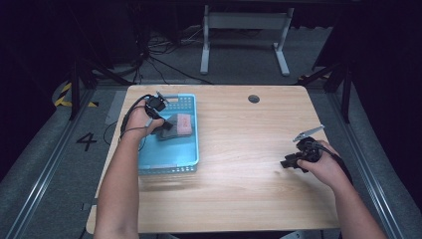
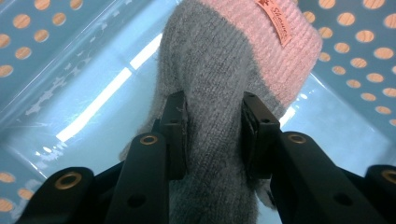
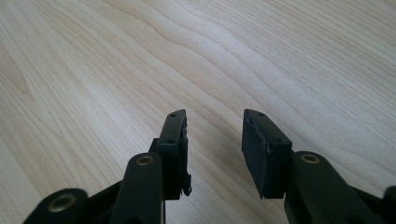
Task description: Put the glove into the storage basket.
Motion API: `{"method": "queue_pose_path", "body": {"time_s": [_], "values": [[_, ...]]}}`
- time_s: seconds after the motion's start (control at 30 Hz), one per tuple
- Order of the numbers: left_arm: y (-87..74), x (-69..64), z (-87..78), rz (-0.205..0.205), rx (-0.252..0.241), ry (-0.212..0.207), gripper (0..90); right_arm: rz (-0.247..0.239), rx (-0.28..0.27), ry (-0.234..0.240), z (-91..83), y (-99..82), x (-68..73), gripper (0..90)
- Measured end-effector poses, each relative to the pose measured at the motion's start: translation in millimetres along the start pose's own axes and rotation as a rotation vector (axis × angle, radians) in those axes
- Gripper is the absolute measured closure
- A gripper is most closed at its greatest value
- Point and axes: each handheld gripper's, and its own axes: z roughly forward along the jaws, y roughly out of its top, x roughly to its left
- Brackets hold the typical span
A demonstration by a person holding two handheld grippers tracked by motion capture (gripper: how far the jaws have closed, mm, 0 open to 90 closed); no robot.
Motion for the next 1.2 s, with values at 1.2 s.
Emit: {"method": "queue_pose_path", "body": {"time_s": [1.2], "values": [[5.3, 3.3, 23.4, -0.007, 0.049, 0.033, 50.6, 0.004, -0.021, 0.002, -6.0, -3.1, -1.6, 60.3]]}}
